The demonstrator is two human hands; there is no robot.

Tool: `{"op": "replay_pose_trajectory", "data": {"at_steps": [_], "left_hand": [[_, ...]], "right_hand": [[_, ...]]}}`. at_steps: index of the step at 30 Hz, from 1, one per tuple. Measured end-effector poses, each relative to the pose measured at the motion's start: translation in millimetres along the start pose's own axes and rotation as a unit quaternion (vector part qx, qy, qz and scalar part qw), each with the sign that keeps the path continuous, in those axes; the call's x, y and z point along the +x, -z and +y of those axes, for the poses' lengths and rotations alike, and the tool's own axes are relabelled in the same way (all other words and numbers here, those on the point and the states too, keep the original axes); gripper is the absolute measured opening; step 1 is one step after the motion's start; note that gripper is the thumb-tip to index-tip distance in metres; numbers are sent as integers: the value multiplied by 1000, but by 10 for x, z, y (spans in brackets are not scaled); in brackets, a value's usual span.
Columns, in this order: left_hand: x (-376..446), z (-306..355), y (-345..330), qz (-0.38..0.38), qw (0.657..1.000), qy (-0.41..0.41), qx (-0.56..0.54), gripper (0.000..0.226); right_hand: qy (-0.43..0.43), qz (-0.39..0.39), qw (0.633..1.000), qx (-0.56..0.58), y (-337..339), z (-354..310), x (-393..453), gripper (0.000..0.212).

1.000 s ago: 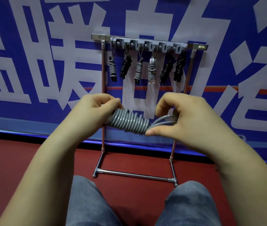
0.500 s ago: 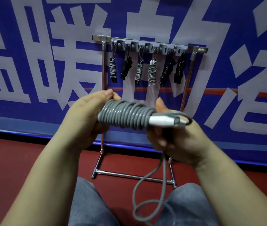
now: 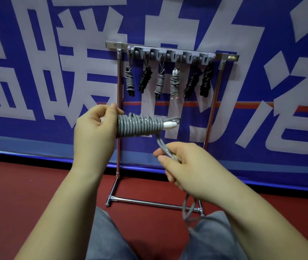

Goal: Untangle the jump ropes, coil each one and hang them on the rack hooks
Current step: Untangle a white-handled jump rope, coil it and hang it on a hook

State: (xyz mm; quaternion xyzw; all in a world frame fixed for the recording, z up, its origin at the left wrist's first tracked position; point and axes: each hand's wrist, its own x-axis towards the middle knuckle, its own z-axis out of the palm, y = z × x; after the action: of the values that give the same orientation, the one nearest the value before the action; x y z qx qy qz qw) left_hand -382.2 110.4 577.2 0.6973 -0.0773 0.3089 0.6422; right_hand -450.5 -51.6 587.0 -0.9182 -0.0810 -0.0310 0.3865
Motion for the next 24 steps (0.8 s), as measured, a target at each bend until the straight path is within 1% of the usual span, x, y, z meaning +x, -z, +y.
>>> {"op": "replay_pose_trajectory", "data": {"at_steps": [2, 4, 6, 8, 10, 12, 13, 15, 18, 19, 20, 22, 24], "left_hand": [[20, -25, 9, 5, 999, -11, 53, 30], [25, 7, 4, -8, 997, -14, 77, 31], [39, 31, 3, -42, 995, -16, 87, 30], [57, 42, 14, -106, 991, -15, 83, 28], [52, 65, 36, -178, 982, -18, 63, 26], [36, 95, 62, -217, 976, -14, 11, 23], [28, 116, 76, -222, 975, -8, -20, 22], [12, 156, 106, -223, 972, 4, -71, 24], [15, 179, 137, -250, 962, -3, -106, 18], [16, 178, 146, -260, 959, -4, -117, 21], [16, 181, 145, -267, 955, 0, -133, 24], [11, 196, 139, -271, 946, 12, -177, 23], [3, 227, 126, -262, 942, 19, -211, 23]], "right_hand": [[38, 22, 994, -105, 82, -3, -11, 20], [61, 51, 984, -160, 188, -28, -36, 23], [82, 89, 979, -164, 303, -59, -55, 22], [103, 126, 976, -145, 413, -71, -50, 20], [120, 138, 976, -117, 509, -80, -38, 20], [128, 132, 980, -83, 577, -81, -16, 29], [123, 123, 982, -72, 599, -65, 2, 37], [101, 74, 991, -46, 608, -29, 24, 51], [85, -21, 995, 56, 584, -4, 21, 61], [82, -44, 992, 89, 580, 0, 11, 63], [77, -66, 987, 124, 571, -4, 0, 60], [66, -122, 964, 227, 508, -26, -28, 51], [51, -169, 917, 358, 417, -56, -41, 48]]}}
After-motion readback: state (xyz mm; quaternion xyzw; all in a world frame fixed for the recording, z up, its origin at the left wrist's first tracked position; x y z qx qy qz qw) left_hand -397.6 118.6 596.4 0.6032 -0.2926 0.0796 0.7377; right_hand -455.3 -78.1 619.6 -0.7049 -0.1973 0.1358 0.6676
